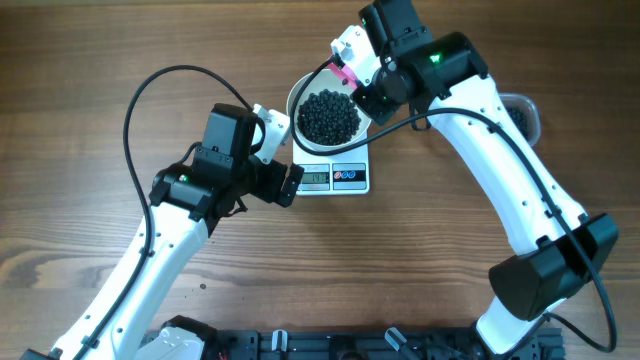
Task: Scoop item into bowl and weigh 150g on scale
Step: 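Tip the scoop to pour beans into the bowl, then carry the empty scoop back toward the bean tub with the right gripper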
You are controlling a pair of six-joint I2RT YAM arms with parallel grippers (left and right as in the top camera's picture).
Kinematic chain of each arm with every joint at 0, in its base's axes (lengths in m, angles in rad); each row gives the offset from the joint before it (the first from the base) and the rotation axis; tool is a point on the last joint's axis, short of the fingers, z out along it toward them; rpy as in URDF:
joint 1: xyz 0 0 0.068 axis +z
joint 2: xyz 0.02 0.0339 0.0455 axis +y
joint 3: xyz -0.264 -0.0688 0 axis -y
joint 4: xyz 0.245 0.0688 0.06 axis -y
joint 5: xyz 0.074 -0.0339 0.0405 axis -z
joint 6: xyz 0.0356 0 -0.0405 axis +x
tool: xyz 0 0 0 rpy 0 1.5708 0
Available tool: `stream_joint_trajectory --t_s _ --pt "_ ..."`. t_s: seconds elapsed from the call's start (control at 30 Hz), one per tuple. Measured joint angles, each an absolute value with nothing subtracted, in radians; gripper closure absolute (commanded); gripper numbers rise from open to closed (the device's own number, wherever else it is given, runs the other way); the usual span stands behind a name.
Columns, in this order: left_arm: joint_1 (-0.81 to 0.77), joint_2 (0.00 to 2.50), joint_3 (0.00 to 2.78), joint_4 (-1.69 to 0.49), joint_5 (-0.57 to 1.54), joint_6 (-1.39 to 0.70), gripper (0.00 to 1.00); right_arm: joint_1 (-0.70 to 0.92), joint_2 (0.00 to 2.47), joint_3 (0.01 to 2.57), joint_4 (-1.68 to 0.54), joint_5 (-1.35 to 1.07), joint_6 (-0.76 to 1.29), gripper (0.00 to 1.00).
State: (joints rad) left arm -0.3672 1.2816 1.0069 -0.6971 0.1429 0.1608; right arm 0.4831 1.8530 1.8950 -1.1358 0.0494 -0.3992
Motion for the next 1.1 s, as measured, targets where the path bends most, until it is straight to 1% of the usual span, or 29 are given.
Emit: stream_joint_trajectory --t_s 0.23,0.57,0.8,1.1 --pt "-0.367 1.282 1.007 -0.697 0.143 0.161 0.00 0.474 1.853 1.895 -1.136 0.011 -0.395 0.96" --pt "-0.367 1.282 1.007 -0.697 0.143 0.161 0.00 0.402 1.852 1.895 -1.117 -0.090 -0.360 0.96" --pt "-0.367 1.282 1.007 -0.697 0.143 0.161 0.00 0.302 1.821 1.895 -1.105 -0.209 -0.318 0.96" --pt "-0.367 1.282 1.007 -0.697 0.143 0.161 0.00 0.114 1.769 1.895 -1.110 -0.372 -0.270 0.96"
